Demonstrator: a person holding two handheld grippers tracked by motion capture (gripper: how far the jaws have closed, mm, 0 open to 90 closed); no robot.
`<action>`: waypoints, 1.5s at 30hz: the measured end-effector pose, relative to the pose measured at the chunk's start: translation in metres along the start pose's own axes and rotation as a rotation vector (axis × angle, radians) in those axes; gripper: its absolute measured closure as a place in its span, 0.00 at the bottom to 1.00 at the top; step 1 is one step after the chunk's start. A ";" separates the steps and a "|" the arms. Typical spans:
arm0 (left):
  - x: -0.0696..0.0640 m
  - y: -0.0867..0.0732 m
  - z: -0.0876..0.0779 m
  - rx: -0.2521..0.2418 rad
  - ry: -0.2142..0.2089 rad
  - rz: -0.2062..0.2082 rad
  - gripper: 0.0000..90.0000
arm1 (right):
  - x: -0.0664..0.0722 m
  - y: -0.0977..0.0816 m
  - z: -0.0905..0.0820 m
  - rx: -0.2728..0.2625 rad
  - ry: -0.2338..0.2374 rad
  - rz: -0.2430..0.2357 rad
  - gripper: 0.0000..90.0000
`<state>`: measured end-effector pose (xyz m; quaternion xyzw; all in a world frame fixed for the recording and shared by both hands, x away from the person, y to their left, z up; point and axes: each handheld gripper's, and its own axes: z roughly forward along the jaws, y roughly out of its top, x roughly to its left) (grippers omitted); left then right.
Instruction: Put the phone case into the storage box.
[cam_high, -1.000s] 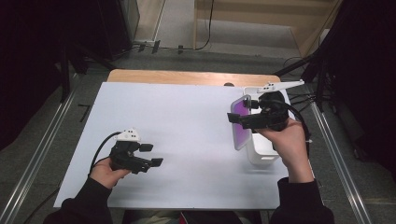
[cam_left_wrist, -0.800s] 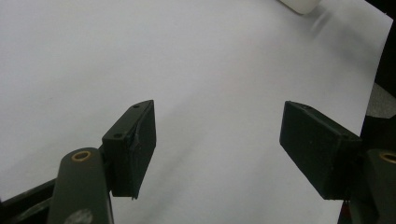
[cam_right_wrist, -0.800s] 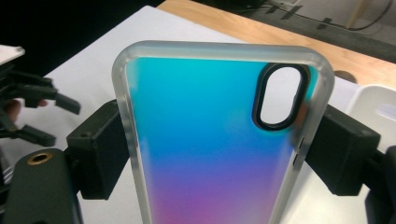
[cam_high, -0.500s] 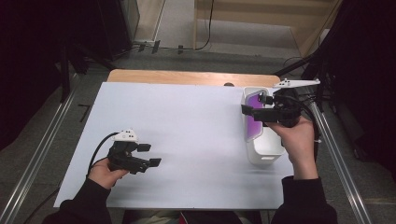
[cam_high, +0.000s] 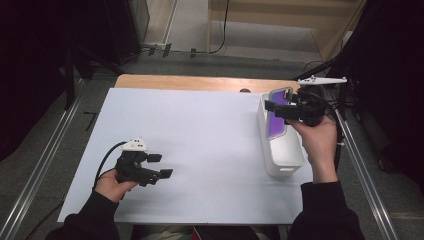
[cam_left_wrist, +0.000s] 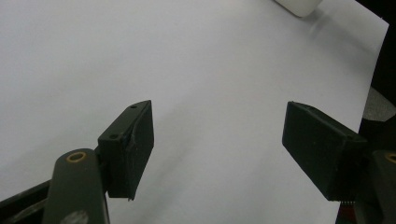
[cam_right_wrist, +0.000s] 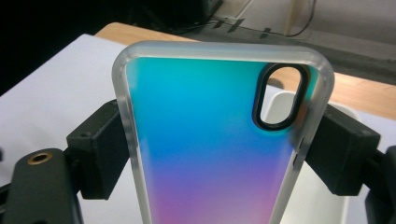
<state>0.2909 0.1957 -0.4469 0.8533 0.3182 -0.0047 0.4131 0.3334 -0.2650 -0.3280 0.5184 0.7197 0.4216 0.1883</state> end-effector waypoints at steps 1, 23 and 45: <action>0.000 0.000 0.000 0.004 -0.001 0.002 0.28 | -0.001 0.001 0.001 -0.001 -0.014 -0.002 0.16; 0.003 0.000 -0.003 -0.015 -0.006 -0.012 0.28 | -0.034 0.027 0.027 -0.016 -0.155 0.059 0.16; 0.004 -0.001 -0.001 -0.006 -0.008 -0.014 0.28 | -0.068 0.043 0.055 -0.043 -0.225 0.137 0.16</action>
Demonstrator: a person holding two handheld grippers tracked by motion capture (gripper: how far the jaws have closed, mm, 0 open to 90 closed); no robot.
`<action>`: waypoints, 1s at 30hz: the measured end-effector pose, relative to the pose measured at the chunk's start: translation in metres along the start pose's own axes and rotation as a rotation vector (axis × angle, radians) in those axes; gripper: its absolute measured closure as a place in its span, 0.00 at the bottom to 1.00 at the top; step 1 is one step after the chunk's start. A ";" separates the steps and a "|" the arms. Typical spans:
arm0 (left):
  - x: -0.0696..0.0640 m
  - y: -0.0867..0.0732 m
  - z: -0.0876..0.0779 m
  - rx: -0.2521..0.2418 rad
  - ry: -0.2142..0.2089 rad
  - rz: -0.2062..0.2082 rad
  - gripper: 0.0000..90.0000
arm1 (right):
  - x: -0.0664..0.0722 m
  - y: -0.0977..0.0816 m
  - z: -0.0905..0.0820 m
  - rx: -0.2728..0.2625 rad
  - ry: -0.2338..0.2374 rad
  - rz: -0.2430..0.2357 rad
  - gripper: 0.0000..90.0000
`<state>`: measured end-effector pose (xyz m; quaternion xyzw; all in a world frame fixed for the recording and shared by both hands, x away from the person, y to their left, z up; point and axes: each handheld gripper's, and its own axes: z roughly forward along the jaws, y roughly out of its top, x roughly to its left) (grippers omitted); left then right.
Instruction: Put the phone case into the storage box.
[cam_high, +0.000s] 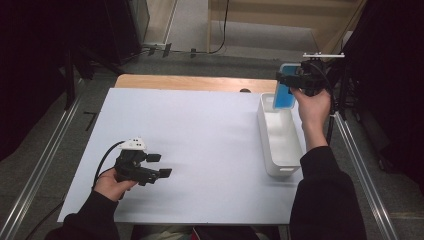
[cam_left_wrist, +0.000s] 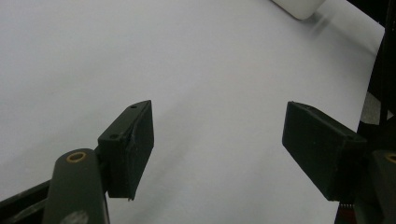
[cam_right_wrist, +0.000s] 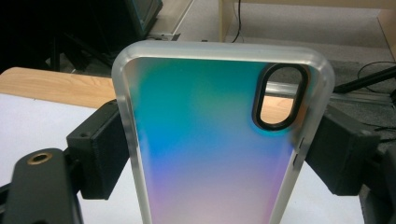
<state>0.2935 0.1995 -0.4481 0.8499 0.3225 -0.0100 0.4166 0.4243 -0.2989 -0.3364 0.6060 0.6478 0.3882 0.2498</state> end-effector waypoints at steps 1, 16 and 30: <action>0.000 0.000 0.000 0.001 0.001 0.000 0.28 | 0.000 0.001 0.001 -0.001 -0.007 -0.001 0.16; 0.001 0.000 -0.001 0.010 0.004 -0.001 0.28 | 0.006 0.004 0.027 0.000 -0.050 0.001 0.16; 0.001 0.000 -0.001 0.014 0.004 0.001 0.28 | 0.006 0.003 0.040 -0.023 -0.087 0.028 0.16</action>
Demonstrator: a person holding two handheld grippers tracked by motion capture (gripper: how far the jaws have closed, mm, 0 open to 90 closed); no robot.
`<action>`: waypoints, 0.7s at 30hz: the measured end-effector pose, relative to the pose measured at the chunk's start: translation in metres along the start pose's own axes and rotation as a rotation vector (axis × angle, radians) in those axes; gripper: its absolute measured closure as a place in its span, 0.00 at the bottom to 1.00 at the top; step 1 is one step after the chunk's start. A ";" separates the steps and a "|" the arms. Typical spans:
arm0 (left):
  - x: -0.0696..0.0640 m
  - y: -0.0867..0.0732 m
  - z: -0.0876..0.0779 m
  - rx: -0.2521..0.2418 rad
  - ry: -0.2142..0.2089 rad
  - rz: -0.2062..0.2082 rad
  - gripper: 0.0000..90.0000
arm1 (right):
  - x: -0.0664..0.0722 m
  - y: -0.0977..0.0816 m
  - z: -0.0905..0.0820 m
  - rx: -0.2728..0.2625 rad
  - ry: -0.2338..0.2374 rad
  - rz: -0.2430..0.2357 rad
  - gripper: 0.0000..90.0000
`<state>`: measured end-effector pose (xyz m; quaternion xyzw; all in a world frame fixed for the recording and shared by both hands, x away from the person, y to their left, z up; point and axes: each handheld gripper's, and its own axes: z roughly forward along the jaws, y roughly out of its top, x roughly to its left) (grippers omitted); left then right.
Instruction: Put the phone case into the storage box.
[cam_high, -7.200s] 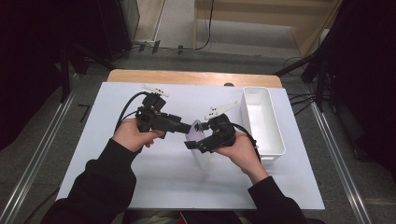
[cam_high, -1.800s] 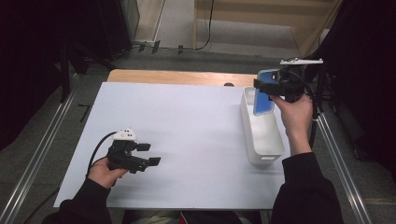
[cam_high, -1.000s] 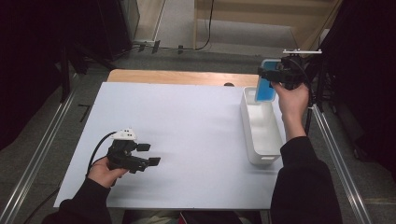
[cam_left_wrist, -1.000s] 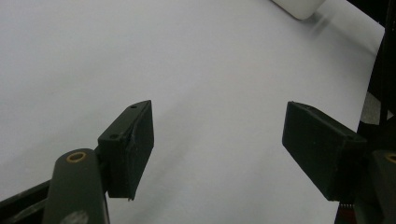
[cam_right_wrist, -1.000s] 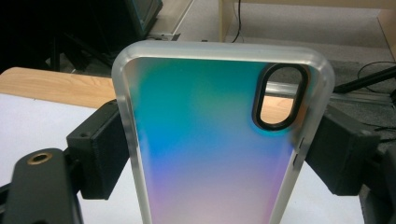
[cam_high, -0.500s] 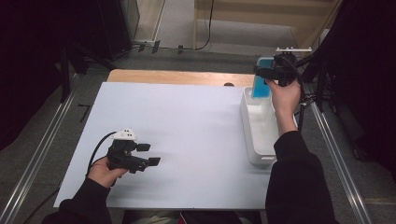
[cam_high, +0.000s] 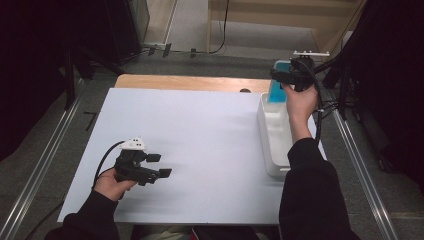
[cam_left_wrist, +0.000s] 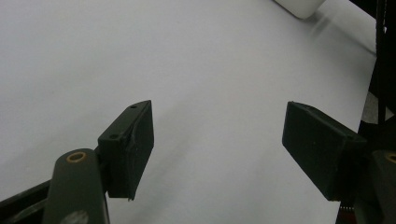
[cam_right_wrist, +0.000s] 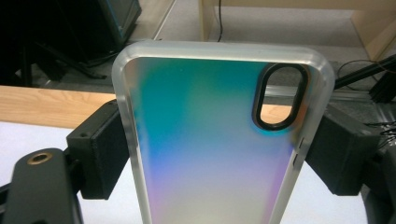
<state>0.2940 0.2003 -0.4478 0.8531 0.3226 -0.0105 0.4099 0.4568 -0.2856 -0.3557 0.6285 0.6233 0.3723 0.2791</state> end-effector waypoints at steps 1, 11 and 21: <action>0.000 0.000 0.000 -0.004 0.000 -0.001 0.28 | 0.000 0.000 0.001 -0.005 -0.003 0.002 0.16; 0.001 -0.001 0.001 -0.011 -0.004 -0.008 0.28 | -0.002 -0.003 0.009 -0.019 -0.022 0.020 0.16; 0.001 -0.001 0.001 -0.008 -0.006 -0.005 0.28 | -0.002 -0.011 0.019 -0.008 -0.028 0.017 0.16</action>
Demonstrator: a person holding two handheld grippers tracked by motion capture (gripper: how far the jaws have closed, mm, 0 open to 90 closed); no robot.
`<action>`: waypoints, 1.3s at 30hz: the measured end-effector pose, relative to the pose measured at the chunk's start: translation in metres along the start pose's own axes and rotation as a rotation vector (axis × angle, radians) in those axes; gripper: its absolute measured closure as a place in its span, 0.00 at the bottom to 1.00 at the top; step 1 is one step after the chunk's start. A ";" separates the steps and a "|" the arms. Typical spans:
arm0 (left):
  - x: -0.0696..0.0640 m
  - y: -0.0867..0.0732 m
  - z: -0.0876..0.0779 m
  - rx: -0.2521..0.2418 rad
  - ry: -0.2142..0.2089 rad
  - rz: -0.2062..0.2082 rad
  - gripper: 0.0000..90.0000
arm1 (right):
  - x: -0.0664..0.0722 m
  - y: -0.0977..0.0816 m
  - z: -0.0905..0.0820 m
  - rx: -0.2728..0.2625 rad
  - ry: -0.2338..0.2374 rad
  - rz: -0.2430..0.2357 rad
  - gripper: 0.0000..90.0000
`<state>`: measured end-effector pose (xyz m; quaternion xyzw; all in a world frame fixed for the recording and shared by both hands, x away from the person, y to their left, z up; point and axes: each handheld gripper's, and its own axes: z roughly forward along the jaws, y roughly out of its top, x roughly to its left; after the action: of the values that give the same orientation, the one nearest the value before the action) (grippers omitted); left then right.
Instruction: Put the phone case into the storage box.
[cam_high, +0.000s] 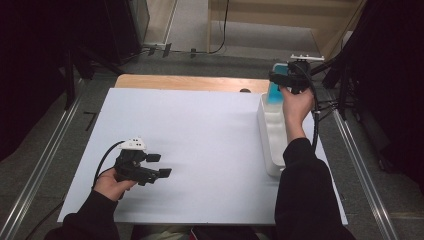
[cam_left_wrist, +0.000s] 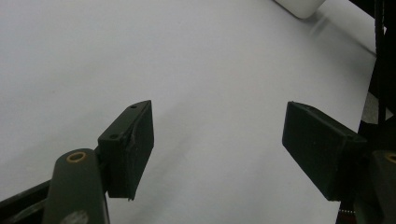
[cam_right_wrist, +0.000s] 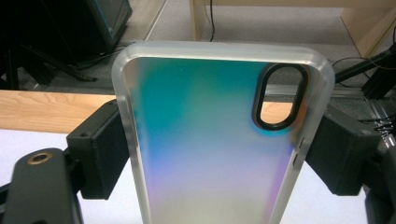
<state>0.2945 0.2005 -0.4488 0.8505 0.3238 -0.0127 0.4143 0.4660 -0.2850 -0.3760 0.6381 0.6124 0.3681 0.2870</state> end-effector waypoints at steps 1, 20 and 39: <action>0.000 0.000 0.000 0.001 0.000 0.000 0.28 | 0.000 -0.001 0.001 0.003 0.000 0.007 0.16; 0.000 0.000 0.000 0.000 0.001 0.003 0.28 | -0.002 -0.022 0.015 0.040 0.000 0.013 0.16; -0.003 -0.002 0.001 0.021 0.022 0.045 0.14 | -0.003 -0.037 0.021 0.068 -0.005 0.011 0.16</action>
<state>0.2912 0.1988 -0.4496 0.8619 0.3089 0.0024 0.4021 0.4625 -0.2828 -0.4183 0.6517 0.6204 0.3468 0.2647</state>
